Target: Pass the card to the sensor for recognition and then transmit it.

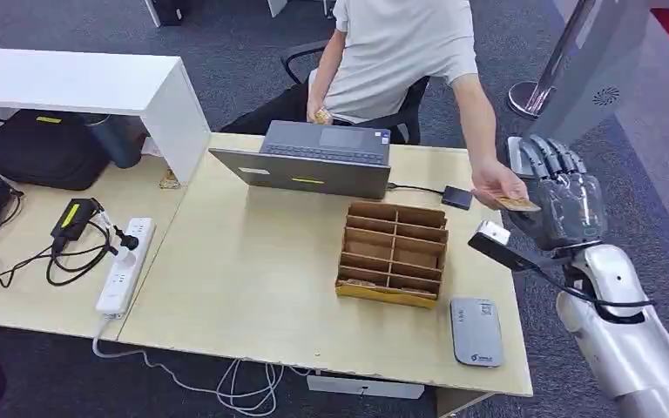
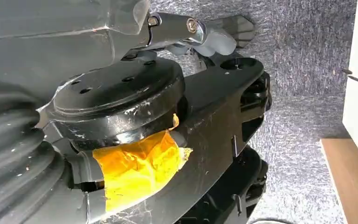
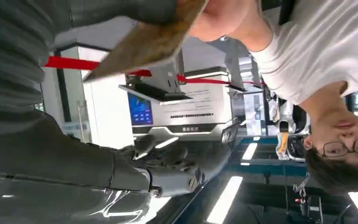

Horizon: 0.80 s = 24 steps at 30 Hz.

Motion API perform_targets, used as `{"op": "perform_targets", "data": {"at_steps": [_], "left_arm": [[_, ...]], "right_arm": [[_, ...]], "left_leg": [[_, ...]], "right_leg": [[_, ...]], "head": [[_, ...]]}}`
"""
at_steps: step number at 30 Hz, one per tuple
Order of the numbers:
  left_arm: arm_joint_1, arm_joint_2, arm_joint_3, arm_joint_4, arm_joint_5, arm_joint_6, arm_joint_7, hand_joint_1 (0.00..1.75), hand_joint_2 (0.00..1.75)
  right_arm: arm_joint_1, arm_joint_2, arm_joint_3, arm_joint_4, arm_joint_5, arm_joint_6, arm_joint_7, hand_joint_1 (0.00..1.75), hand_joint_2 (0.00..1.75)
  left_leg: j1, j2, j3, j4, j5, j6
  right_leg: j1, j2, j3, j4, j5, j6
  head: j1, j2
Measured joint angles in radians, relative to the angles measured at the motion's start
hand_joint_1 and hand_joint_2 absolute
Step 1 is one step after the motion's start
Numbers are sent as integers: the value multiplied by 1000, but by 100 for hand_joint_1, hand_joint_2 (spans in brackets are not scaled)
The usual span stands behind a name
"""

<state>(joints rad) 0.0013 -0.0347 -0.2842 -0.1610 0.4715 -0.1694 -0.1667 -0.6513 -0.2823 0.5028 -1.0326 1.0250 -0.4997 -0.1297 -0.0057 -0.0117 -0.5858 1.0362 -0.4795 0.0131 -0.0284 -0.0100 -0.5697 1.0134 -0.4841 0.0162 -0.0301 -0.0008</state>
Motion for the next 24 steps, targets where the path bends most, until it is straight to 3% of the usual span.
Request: {"op": "perform_targets", "data": {"at_steps": [24], "left_arm": [[7,1,-1,0,0,-9,-33,0,175]], "right_arm": [[10,8,2,-9,-59,-3,-27,175,175]], "left_leg": [[0,0,0,0,0,0]], "right_leg": [[0,0,0,0,0,0]], "head": [[0,0]]}}
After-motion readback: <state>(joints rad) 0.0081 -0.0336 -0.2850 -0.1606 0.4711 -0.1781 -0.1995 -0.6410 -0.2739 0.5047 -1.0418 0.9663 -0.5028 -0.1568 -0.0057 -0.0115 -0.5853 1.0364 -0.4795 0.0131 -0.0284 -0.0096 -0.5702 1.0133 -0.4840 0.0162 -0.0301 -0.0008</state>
